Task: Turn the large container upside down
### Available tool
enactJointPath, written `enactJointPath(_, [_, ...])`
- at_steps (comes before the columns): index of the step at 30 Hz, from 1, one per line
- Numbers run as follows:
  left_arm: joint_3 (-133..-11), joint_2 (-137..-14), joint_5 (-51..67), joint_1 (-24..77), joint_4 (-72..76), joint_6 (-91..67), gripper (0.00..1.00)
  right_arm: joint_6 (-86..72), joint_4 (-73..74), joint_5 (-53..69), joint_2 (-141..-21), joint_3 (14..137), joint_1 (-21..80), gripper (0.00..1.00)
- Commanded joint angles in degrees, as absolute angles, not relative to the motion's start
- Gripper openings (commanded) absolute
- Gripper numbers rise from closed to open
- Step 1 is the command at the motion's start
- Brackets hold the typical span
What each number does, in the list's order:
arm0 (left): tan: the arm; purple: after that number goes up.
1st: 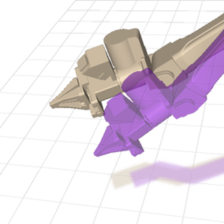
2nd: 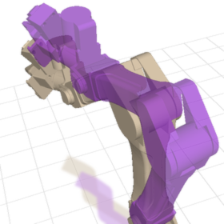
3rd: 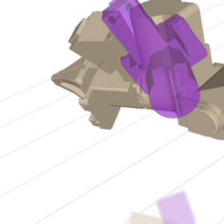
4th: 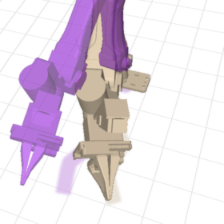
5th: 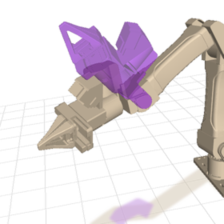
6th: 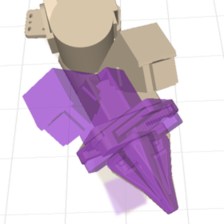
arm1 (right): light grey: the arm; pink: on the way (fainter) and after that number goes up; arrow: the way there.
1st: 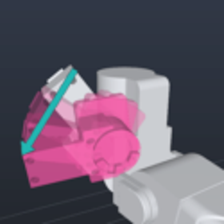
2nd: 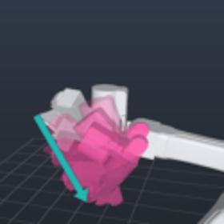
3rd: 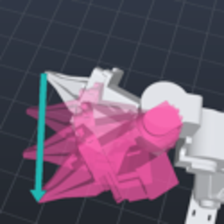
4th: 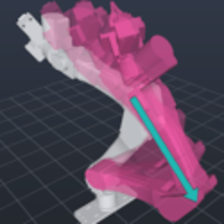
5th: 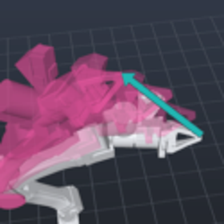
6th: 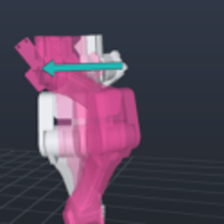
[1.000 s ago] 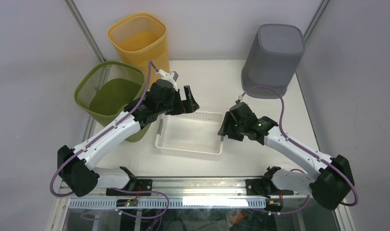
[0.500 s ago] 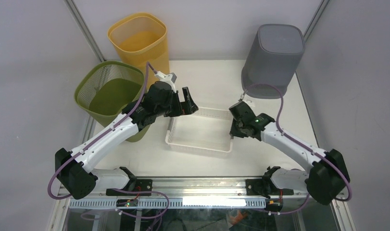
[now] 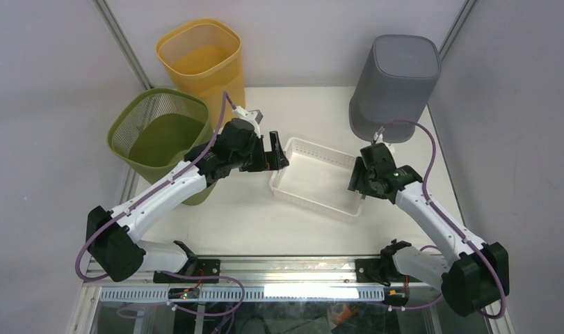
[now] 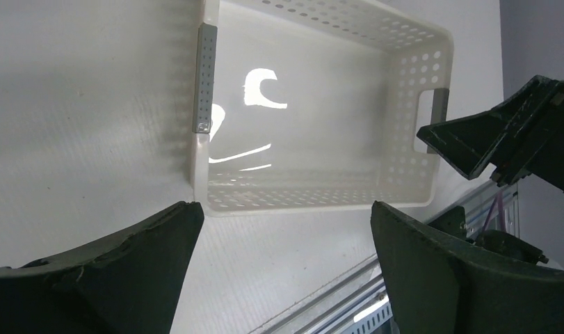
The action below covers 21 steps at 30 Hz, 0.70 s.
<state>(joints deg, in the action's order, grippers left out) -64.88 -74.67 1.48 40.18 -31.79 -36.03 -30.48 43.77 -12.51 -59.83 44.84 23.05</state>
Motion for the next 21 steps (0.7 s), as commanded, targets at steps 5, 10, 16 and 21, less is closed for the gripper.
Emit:
enactJointPath(5, [-69.53, -76.83, -4.47, 44.84, -33.80, -32.36, 0.99, -29.10, 46.28, -13.65, -58.58, 52.49, 22.77, 0.63])
enactJointPath(10, [-71.89, -80.06, -7.53, 47.57, -34.34, -32.23, 0.99, -28.86, 47.89, -15.35, -58.67, 53.58, 21.47, 0.63])
enactJointPath(16, [-72.98, -81.56, -11.01, 48.85, -35.45, -31.60, 0.99, -27.00, 47.07, -10.02, -55.51, 53.17, 20.13, 0.57])
enactJointPath(21, [-74.22, -86.53, -13.32, 47.06, -37.93, -32.16, 0.99, -28.28, 45.71, -4.76, -52.86, 52.24, 20.24, 0.57])
